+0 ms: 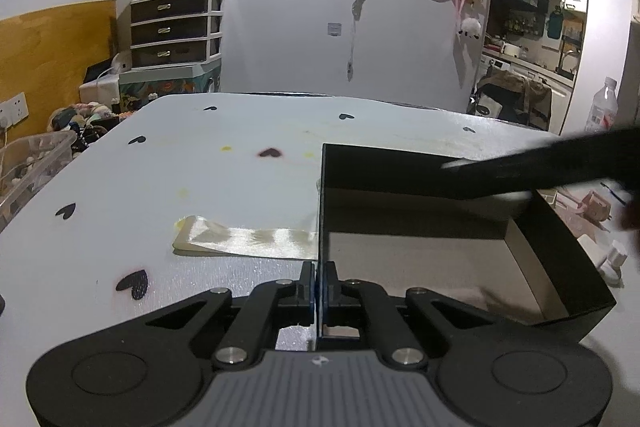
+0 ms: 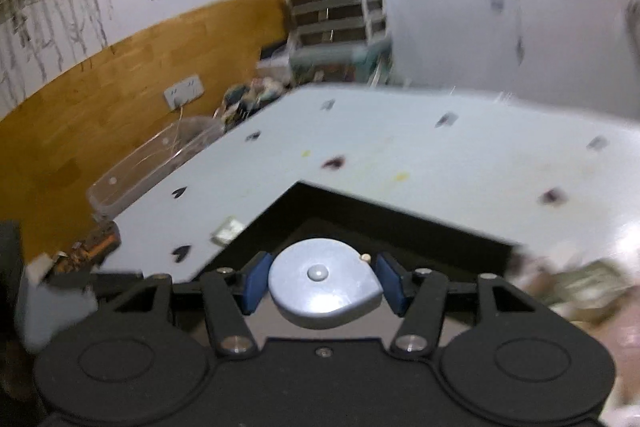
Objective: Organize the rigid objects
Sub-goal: 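Grasp the tape measure with the right gripper while the left gripper holds the black box wall, then lower the tape measure into the black box and open the right gripper, then grasp the white knob-shaped object with the right gripper, then carry the white knob into the black box and release it, then grasp the white square charger with the right gripper, then carry the white charger into the black box and release it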
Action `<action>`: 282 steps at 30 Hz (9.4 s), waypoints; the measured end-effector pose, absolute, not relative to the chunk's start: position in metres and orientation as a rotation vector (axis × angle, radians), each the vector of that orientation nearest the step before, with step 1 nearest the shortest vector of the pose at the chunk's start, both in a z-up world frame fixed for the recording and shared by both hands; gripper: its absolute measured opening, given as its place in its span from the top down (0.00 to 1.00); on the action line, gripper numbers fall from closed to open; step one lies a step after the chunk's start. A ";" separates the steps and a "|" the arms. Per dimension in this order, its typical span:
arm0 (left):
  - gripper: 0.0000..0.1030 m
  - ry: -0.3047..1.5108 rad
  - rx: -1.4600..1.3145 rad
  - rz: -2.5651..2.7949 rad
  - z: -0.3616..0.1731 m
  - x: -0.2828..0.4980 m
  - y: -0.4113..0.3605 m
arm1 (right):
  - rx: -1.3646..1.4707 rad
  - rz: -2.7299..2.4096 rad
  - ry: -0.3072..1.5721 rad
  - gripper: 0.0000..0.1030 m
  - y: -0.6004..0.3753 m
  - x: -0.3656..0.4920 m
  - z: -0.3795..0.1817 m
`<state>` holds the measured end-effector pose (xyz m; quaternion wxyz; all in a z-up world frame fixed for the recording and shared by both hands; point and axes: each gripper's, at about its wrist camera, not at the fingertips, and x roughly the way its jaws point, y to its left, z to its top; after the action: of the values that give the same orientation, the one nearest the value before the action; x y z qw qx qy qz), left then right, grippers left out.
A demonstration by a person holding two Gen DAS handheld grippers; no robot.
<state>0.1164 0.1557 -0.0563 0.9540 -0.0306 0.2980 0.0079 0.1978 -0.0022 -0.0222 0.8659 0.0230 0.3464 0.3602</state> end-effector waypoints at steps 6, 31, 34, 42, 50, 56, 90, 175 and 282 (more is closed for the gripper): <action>0.96 0.609 -0.060 0.002 -0.056 0.117 0.157 | 0.041 0.665 0.834 0.43 0.052 0.229 -0.043; 0.97 0.621 -0.074 0.021 -0.056 0.119 0.156 | 0.046 0.609 0.741 0.06 0.027 0.207 -0.024; 0.97 0.623 -0.074 0.028 -0.056 0.119 0.154 | 0.043 0.610 0.720 0.02 0.019 0.200 -0.020; 0.97 0.623 -0.075 0.034 -0.055 0.119 0.153 | 0.014 0.626 0.597 0.00 -0.016 0.173 -0.009; 0.97 0.622 -0.084 0.047 -0.054 0.119 0.152 | 0.035 0.588 0.510 0.00 -0.067 0.148 -0.005; 0.97 0.622 -0.090 0.059 -0.054 0.119 0.151 | 0.074 0.536 0.468 0.00 -0.103 0.130 -0.014; 0.95 0.614 -0.100 0.079 -0.055 0.118 0.150 | 0.173 0.113 0.575 0.32 -0.214 0.128 -0.085; 0.95 0.618 -0.134 0.063 -0.057 0.122 0.156 | 0.021 0.812 0.864 0.64 0.059 0.201 -0.054; 0.94 0.624 -0.152 0.106 -0.059 0.123 0.151 | -0.017 0.691 0.563 0.49 -0.119 0.151 -0.008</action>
<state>0.1233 0.1511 -0.0591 0.9474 -0.0747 0.3067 0.0523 0.1515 -0.1192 -0.0078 0.9023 -0.0082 0.2724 0.3340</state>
